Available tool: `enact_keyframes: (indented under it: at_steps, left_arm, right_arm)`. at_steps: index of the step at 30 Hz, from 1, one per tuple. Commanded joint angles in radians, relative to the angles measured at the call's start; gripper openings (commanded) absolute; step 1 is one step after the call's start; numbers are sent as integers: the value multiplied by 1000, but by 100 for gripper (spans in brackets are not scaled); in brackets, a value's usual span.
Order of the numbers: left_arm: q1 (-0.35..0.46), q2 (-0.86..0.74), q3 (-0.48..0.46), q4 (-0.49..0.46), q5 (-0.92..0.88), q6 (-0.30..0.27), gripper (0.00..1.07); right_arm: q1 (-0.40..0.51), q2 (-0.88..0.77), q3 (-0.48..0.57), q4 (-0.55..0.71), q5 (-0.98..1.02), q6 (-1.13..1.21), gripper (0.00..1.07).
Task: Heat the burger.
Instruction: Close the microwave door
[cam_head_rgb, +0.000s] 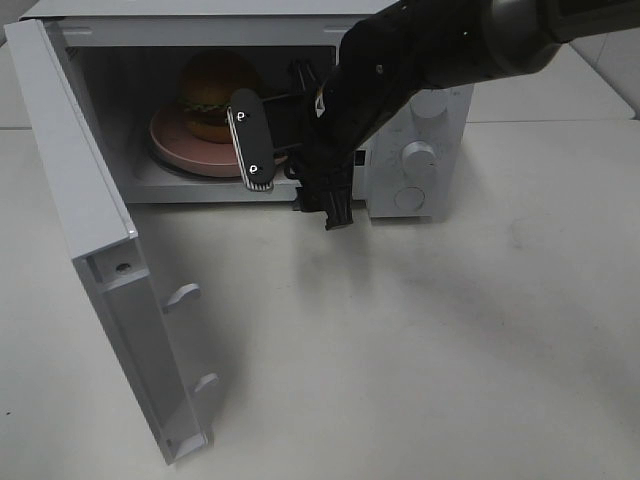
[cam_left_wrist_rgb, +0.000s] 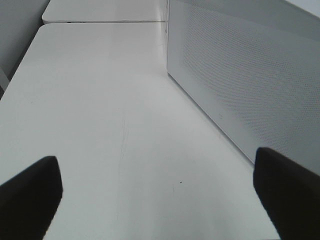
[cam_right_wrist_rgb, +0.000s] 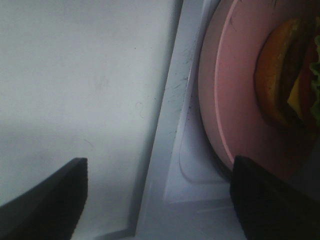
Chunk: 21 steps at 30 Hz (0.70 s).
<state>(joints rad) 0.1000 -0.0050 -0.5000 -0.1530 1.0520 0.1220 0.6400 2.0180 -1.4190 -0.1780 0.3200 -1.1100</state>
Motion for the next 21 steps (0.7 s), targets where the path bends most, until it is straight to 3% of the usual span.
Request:
enact_keyframes:
  at_steps: [1, 11, 21]
  left_arm:
    - [1, -20, 3, 1, -13, 0, 98]
    - [1, -20, 3, 1, -13, 0, 98]
    - [1, -20, 3, 1, -13, 0, 98]
  right_arm:
    - [4, -44, 44, -4, -7, 20, 76]
    - [4, -224, 301, -4, -60, 43, 76]
    - [4, -368, 468, -1, -56, 174, 76]
